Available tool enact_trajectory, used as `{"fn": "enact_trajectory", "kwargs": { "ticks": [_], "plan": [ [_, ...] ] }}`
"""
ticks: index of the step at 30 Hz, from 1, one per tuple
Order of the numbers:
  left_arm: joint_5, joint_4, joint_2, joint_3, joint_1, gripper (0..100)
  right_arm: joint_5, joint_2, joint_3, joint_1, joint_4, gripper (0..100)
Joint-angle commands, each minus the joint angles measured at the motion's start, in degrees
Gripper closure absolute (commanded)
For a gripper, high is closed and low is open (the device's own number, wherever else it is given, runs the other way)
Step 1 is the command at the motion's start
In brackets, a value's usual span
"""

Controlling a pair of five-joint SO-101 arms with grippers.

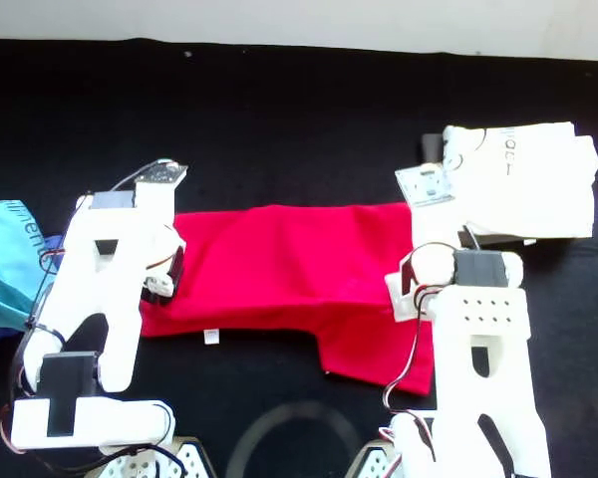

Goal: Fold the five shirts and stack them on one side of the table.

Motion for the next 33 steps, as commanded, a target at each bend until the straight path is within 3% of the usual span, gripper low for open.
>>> {"fn": "enact_trajectory", "kwargs": {
  "ticks": [1,12,16,19,26,28,31,33],
  "plan": [
    [-0.4,-0.3,-2.2,0.2,2.2,99,0.6,-1.6,1.6,0.6,-0.7,99.3],
    [-0.4,-0.2,-2.5,0.0,2.4,95,4.1,-2.2,6.0,0.4,-0.5,98.6],
    [-0.5,2.5,-2.7,-1.5,1.5,85,4.1,-2.2,5.8,0.4,1.6,88.2],
    [-0.5,5.4,-2.7,-5.6,-1.9,84,4.1,-2.2,1.7,0.4,3.6,82.2],
    [-0.4,10.5,-2.1,-23.0,-6.6,84,1.0,-1.6,-13.2,0.5,6.6,82.2],
    [-0.4,10.3,-2.0,-26.1,-5.6,85,-1.7,-1.5,-14.8,0.4,3.9,85.8],
    [-0.1,7.4,-1.9,-27.6,-1.7,100,-4.0,-0.9,-14.8,0.4,-1.1,99.8],
    [-0.1,4.5,-1.5,-26.9,1.0,97,-4.6,1.4,-15.0,0.4,-2.9,98.5]
  ]
}}
